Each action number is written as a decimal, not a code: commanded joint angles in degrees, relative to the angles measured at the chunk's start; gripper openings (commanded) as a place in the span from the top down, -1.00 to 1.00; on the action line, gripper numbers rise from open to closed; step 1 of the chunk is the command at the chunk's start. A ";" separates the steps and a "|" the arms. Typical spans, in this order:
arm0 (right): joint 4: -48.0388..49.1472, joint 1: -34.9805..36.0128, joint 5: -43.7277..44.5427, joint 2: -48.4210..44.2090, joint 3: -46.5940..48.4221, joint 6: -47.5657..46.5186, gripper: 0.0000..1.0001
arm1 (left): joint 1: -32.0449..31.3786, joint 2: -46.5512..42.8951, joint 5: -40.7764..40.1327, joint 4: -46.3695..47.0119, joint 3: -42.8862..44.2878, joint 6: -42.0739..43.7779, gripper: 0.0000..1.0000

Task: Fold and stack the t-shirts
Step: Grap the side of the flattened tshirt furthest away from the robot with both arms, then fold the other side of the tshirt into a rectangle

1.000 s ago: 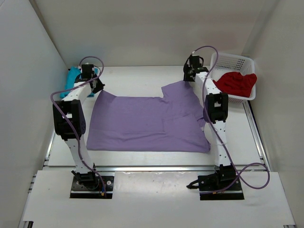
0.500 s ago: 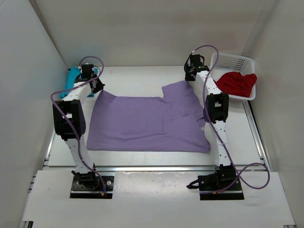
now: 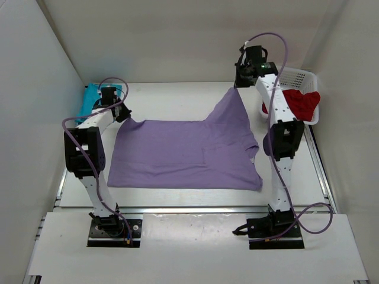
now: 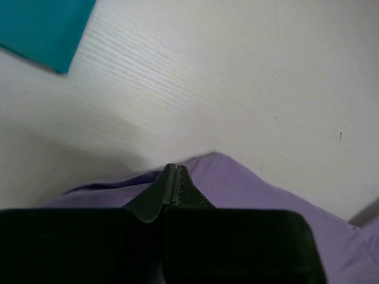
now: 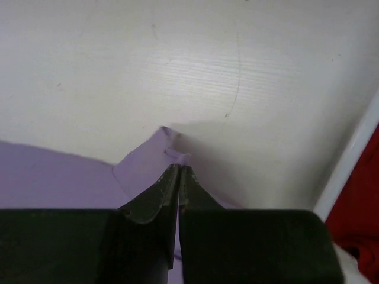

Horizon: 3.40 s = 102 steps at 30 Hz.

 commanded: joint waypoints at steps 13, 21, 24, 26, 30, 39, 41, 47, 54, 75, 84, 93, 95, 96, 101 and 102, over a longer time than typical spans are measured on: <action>24.03 0.96 -2.68 -37.80 -62.92 3.76 1.00 | 0.62 -11.96 3.25 3.28 -8.46 0.29 1.00; 30.27 2.02 3.66 -52.14 -79.00 7.80 1.00 | 4.22 -18.72 2.99 2.93 -15.14 1.79 1.00; 33.27 1.05 1.89 -59.51 -85.24 10.35 1.00 | 4.84 -20.93 3.51 3.02 -17.60 1.79 1.00; 33.18 0.79 1.89 -62.77 -88.07 10.79 1.00 | 4.75 -22.34 4.30 2.93 -18.39 1.96 1.00; 30.99 1.84 2.59 -70.06 -92.73 11.32 1.00 | 5.36 -25.06 5.09 2.41 -20.76 2.05 1.00; 28.70 3.77 4.97 -85.10 -107.22 15.27 1.00 | 6.59 -32.00 5.36 2.40 -27.62 1.87 1.00; 28.26 3.16 4.36 -88.25 -109.33 16.07 1.00 | 7.38 -34.02 2.30 2.06 -29.37 1.35 1.00; 29.93 -2.10 -5.56 -93.98 -117.95 21.78 0.99 | 8.00 -35.00 0.09 1.88 -32.28 1.87 1.00; 30.11 -3.79 -7.25 -100.39 -123.15 27.92 1.00 | 9.84 -29.90 0.33 1.35 -32.80 1.01 1.00; 22.12 -16.95 -8.20 -100.59 -113.05 18.37 0.99 | 12.75 -27.00 12.39 -1.01 -24.47 -3.93 1.00; 18.59 -5.46 -1.62 -99.87 -113.39 23.19 0.99 | 13.18 -32.62 5.81 4.95 -38.33 -4.36 0.98; 16.67 -1.60 0.64 -102.42 -114.28 28.37 0.83 | 14.33 -37.35 5.89 7.14 -38.61 -10.15 0.06; 15.34 0.07 3.54 -103.83 -113.22 28.55 0.54 | 12.50 -40.43 4.93 9.69 -39.58 -11.13 -0.02; 13.86 1.04 5.39 -104.18 -111.48 27.77 0.42 | 10.57 -42.27 3.96 10.83 -39.49 -11.04 0.00; 14.89 0.27 6.66 -98.24 -107.50 19.35 0.62 | -4.89 -43.44 -3.93 11.46 -37.82 -4.63 0.15; 18.29 -0.44 1.51 -96.46 -108.20 18.45 0.76 | -8.83 -42.82 -3.78 11.89 -37.64 -4.11 0.20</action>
